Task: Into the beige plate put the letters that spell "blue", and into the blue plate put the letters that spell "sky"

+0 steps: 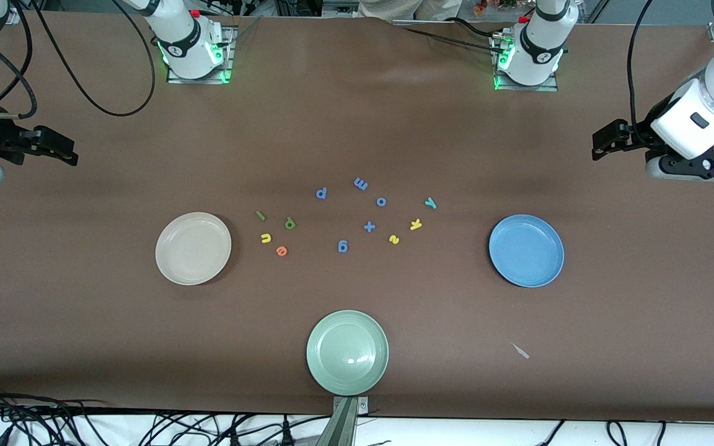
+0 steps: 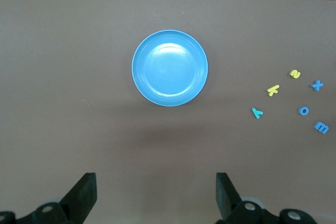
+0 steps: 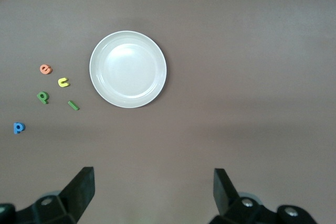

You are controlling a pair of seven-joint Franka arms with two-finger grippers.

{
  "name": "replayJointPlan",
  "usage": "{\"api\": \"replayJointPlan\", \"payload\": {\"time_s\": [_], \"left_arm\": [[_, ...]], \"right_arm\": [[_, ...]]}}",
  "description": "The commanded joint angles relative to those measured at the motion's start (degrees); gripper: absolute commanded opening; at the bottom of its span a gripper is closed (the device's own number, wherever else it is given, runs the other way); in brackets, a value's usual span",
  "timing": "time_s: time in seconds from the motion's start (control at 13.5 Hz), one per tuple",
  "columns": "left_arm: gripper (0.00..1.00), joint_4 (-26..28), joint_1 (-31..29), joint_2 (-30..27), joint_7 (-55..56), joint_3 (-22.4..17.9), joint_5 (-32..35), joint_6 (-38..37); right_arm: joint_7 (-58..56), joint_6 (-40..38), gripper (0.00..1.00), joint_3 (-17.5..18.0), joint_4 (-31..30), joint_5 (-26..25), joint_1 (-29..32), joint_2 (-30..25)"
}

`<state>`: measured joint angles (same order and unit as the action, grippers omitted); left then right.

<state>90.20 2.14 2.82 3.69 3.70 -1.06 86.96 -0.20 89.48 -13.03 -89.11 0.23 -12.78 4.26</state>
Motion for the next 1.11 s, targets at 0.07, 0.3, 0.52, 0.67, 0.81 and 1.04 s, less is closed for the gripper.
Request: {"api": "replayJointPlan", "payload": {"time_s": [0.07,0.3,0.52,0.67,0.81,1.04], "left_arm": [[1.0,-0.5,-0.1,-0.4,0.2,0.2,0.0,-1.0],[1.0,-0.6,-0.1,-0.4,0.2,0.2,0.0,-1.0],[1.0,-0.6,-0.1,-0.4,0.2,0.3,0.0,-1.0],[1.0,-0.6,-0.1,-0.4,0.2,0.2,0.0,-1.1],[1.0,-0.6,-0.1,-0.4,0.2,0.2,0.0,-1.2],[1.0,-0.6,0.0,-0.4,0.2,0.2,0.0,-1.4]], "right_arm": [[-0.2,-0.2,1.0,0.5,-0.4,0.0,-0.1,-0.8],[-0.3,0.2,1.0,0.3,-0.3,0.1,-0.1,-0.7],[-0.2,0.3,1.0,0.3,-0.3,0.2,0.0,-0.7],[-0.1,0.3,1.0,0.4,-0.4,0.3,-0.1,-0.7],[0.4,0.3,1.0,0.6,-0.3,0.3,-0.4,-0.7],[0.6,0.2,1.0,0.6,-0.3,0.3,-0.4,-0.7]]}}
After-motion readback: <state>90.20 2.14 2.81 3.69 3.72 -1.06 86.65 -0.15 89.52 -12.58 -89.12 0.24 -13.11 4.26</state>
